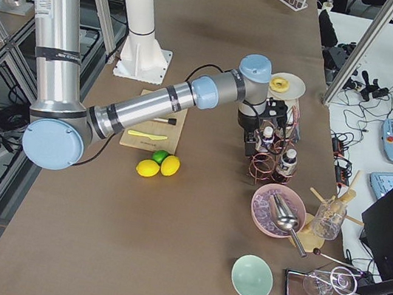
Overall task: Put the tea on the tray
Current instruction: 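Reach the right gripper to a dark tea bottle in the copper rack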
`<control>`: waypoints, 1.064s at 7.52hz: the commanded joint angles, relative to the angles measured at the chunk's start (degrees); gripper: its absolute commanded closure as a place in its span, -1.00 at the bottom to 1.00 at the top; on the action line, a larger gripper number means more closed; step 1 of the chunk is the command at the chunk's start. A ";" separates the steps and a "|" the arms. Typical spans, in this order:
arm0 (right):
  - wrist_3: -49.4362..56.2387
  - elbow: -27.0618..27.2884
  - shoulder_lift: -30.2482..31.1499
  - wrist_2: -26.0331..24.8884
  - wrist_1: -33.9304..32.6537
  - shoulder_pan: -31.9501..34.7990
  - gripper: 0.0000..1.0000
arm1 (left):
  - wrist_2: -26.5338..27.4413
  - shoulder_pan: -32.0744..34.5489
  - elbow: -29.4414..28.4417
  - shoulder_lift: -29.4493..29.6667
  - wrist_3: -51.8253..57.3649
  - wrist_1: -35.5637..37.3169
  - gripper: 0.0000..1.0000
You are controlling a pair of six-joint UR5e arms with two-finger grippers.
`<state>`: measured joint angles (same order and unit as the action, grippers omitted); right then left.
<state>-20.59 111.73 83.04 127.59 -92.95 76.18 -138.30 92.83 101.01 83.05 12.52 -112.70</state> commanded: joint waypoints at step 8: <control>-29.51 -11.80 -9.30 -15.69 21.67 -12.99 -0.77 | -0.04 -0.45 0.07 -0.43 -0.22 -2.26 -0.99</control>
<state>-49.63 99.96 73.81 113.84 -71.82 64.27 -138.34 92.38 101.09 82.64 12.35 -114.83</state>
